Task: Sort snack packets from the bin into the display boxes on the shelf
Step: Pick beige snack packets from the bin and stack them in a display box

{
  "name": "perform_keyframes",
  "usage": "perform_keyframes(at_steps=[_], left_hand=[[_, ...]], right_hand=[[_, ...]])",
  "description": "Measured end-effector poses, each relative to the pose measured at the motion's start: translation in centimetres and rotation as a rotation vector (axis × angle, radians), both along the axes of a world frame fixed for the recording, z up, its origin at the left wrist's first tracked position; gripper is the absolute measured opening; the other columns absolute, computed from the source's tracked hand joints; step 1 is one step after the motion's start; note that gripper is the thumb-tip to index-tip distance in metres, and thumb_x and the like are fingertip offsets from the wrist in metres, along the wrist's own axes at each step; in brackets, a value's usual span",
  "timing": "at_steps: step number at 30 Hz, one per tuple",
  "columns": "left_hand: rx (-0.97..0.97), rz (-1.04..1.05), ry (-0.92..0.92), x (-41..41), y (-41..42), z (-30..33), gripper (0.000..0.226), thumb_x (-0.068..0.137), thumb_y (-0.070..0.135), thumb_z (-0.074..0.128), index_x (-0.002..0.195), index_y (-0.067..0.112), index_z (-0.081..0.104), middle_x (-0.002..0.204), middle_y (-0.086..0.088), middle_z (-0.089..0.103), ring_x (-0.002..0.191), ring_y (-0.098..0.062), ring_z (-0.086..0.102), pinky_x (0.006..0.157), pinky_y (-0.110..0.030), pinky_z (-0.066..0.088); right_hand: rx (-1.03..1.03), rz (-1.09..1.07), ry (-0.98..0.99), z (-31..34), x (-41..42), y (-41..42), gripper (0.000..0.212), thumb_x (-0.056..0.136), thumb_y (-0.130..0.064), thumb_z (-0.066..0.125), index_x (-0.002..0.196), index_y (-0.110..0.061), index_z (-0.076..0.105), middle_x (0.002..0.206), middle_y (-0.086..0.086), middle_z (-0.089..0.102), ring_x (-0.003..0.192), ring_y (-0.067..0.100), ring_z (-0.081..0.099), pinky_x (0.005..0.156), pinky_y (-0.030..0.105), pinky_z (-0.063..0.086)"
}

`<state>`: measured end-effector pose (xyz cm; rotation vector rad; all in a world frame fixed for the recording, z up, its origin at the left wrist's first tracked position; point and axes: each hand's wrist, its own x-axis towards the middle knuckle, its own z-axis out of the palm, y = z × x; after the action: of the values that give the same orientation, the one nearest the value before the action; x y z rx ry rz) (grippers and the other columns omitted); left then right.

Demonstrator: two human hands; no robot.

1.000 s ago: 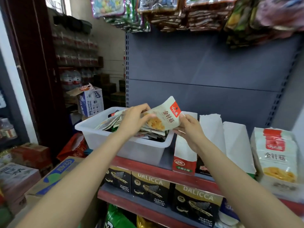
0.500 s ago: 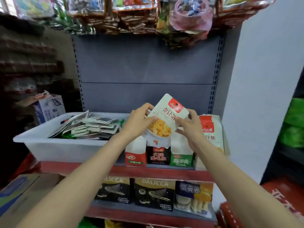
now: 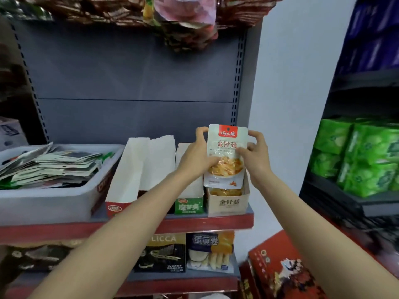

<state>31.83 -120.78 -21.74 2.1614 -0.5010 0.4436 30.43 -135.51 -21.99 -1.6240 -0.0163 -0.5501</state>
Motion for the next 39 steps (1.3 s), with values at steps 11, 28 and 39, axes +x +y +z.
perform_keyframes(at_steps=[11,28,39], left_hand=[[0.144,0.066,-0.138,0.4,-0.8,-0.7,0.093,0.071,0.018,0.08,0.142,0.026,0.021,0.132,-0.003,0.043,0.11,-0.018,0.054,0.08,-0.032,0.055],[0.328,0.246,-0.341,-0.5,2.7,-2.0,0.026,0.087,0.022,0.059,0.112,0.02,0.056,0.123,0.002,0.045,0.116,-0.017,0.039,0.092,-0.029,0.031],[0.178,0.52,-0.326,-3.1,21.4,-1.1,0.015,0.085,0.013,0.058,0.1,0.015,0.058,0.1,-0.001,0.056,0.096,-0.025,0.053,0.085,-0.043,0.044]], right_hand=[[-0.307,0.006,-0.091,-0.9,0.9,-1.8,0.068,0.083,0.006,0.06,0.136,-0.028,0.032,0.109,0.0,0.057,0.092,0.009,0.061,0.06,0.015,0.052],[-0.879,-0.102,-0.181,-2.4,-0.3,2.0,0.035,0.088,-0.008,0.058,0.122,-0.013,0.055,0.127,0.002,0.045,0.122,0.015,0.039,0.092,0.011,0.025],[-0.704,0.289,-0.248,-1.1,0.5,19.0,0.029,0.091,-0.008,0.054,0.119,-0.008,0.057,0.12,0.006,0.057,0.111,0.017,0.052,0.083,0.011,0.029]])
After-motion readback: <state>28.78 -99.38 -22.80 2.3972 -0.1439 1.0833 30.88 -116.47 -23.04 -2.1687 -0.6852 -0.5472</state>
